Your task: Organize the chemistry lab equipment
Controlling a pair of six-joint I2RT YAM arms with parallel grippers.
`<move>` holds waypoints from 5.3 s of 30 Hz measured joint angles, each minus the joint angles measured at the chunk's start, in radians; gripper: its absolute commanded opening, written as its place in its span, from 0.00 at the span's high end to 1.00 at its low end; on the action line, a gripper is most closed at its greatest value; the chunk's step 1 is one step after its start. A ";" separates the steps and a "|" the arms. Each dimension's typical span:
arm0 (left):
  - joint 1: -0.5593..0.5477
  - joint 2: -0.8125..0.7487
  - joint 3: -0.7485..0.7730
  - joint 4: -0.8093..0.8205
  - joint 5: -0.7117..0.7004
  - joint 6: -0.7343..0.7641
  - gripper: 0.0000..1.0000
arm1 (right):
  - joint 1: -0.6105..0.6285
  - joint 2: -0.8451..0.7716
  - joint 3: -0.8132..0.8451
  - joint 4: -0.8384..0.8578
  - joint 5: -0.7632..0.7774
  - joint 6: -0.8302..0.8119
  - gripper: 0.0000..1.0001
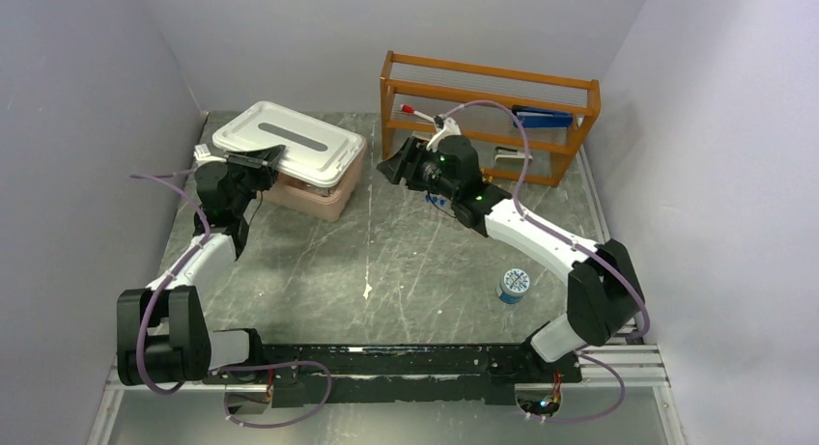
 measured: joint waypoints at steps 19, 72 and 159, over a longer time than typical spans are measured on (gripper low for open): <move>-0.022 -0.028 -0.023 -0.131 -0.053 0.014 0.40 | 0.086 0.216 0.209 -0.069 0.114 -0.093 0.32; 0.097 -0.009 0.215 -0.719 0.075 0.552 0.68 | 0.104 0.522 0.518 -0.188 0.151 -0.148 0.73; -0.098 -0.368 0.487 -1.084 -0.008 1.175 0.10 | 0.084 -0.573 -0.031 -0.729 0.577 -0.288 0.15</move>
